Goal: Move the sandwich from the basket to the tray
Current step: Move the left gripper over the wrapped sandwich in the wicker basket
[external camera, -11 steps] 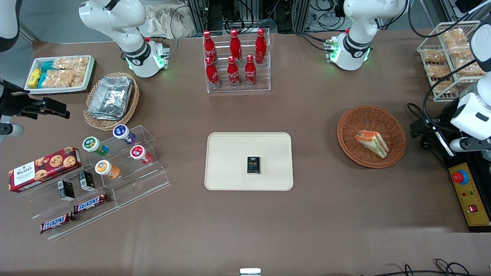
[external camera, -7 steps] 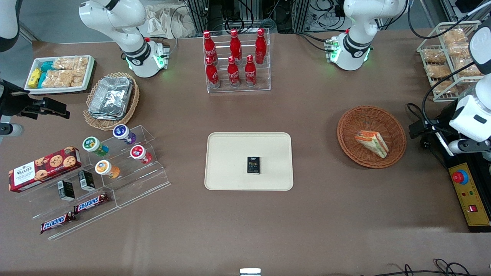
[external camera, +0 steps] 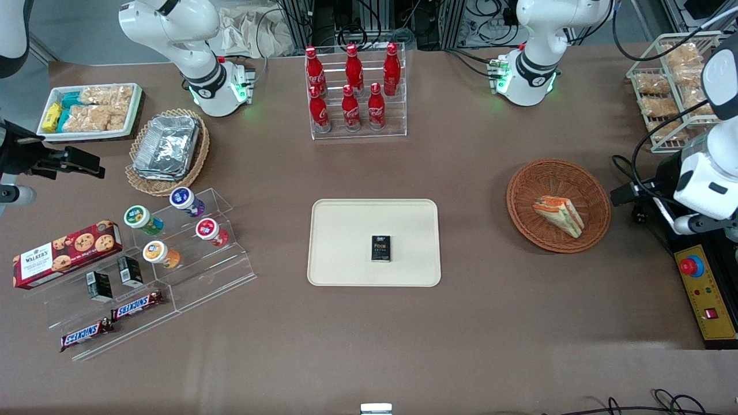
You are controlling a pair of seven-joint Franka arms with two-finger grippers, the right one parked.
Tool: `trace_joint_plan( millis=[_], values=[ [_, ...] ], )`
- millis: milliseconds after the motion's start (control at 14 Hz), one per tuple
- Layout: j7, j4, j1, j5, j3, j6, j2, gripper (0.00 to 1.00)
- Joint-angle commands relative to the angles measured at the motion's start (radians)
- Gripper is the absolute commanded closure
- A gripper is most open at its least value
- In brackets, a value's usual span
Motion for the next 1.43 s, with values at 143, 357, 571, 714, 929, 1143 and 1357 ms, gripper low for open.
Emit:
trace_joint_plan(
  millis=[143,357,571,714,929,1143,1357],
  values=[
    [-0.438,-0.102,-0.003,-0.009,-0.006,0.029,-0.011,0.01],
    [-0.549,-0.259,0.008,-0.008,0.000,0.159,-0.043,0.01],
    [-0.593,-0.493,0.015,-0.008,0.002,0.403,-0.100,0.01],
    [-0.636,-0.576,0.028,-0.011,0.000,0.529,-0.114,0.01],
    [-0.649,-0.626,0.028,-0.012,-0.001,0.631,-0.103,0.01],
    [-0.649,-0.665,0.028,-0.032,-0.001,0.680,-0.100,0.01],
    [-0.650,-0.731,0.028,-0.040,-0.001,0.773,-0.102,0.01]
  ],
)
